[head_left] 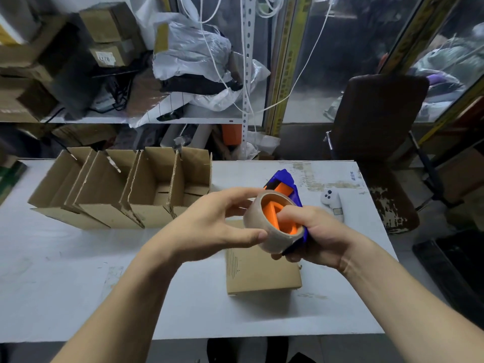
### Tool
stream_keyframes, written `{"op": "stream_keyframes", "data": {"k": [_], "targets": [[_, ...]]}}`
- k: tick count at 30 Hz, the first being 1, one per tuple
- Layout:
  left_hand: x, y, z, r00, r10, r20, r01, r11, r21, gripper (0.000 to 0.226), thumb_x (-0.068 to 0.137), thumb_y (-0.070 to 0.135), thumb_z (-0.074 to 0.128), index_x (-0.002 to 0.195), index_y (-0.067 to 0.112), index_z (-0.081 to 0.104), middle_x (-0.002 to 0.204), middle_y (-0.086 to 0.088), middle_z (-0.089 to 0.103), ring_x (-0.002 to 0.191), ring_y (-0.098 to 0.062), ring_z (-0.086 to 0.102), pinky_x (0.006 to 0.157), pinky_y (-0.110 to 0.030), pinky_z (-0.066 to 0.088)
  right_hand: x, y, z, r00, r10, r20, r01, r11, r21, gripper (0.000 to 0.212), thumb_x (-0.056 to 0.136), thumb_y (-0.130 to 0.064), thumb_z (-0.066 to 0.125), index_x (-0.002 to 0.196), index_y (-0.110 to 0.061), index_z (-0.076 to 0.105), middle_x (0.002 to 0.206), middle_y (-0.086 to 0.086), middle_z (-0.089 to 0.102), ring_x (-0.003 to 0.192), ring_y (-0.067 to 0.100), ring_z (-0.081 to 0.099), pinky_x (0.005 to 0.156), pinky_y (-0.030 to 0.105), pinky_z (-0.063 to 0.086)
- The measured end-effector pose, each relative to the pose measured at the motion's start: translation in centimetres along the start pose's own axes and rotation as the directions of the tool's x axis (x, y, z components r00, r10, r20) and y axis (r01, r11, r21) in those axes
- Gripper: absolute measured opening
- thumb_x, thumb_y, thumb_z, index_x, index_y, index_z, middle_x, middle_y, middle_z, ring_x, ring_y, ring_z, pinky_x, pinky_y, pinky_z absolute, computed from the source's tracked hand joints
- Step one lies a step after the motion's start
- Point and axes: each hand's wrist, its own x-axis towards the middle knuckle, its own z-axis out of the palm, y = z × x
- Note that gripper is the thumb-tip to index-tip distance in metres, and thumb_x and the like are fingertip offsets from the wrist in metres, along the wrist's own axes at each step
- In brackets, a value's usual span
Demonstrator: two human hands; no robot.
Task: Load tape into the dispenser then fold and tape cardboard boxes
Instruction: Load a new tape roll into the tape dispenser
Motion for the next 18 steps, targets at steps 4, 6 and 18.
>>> {"op": "stream_keyframes", "data": {"k": [4,6,18], "targets": [[0.0,0.4,0.7,0.995,0.001,-0.099,0.013,0.990,0.139,0.064,0.077,0.049,0.079,0.139,0.038,0.062,0.127,0.013,0.061,0.116,-0.009,0.063,0.094,-0.032,0.058,0.5,0.2,0.2,0.997,0.003,-0.083,-0.005,1.000,-0.018,0.014,0.090,-0.002,0.048,0.094,-0.001,0.061,0.069,0.017,0.062,0.059,0.034,0.064,0.048,0.024,0.036],[0.0,0.5,0.6,0.995,-0.013,-0.103,0.030,0.986,0.164,0.064,0.073,0.053,0.079,0.135,0.040,0.066,0.122,0.017,0.063,0.109,-0.009,0.065,0.086,-0.033,0.061,0.6,0.2,0.2,0.996,0.012,-0.090,-0.016,0.999,-0.041,0.013,0.089,-0.001,0.047,0.090,-0.003,0.060,0.068,0.017,0.060,0.058,0.034,0.063,0.050,0.025,0.034],[0.1,0.1,-1.5,0.997,-0.068,-0.046,0.071,0.994,0.080,0.037,0.088,0.025,0.082,0.124,0.030,0.077,0.106,0.017,0.079,0.108,-0.005,0.072,0.094,-0.037,0.062,0.3,-0.8,-0.5,0.992,0.128,-0.015,-0.129,0.983,-0.131,0.017,0.092,-0.004,0.052,0.101,-0.004,0.065,0.077,0.018,0.062,0.061,0.034,0.064,0.043,0.022,0.037]]}}
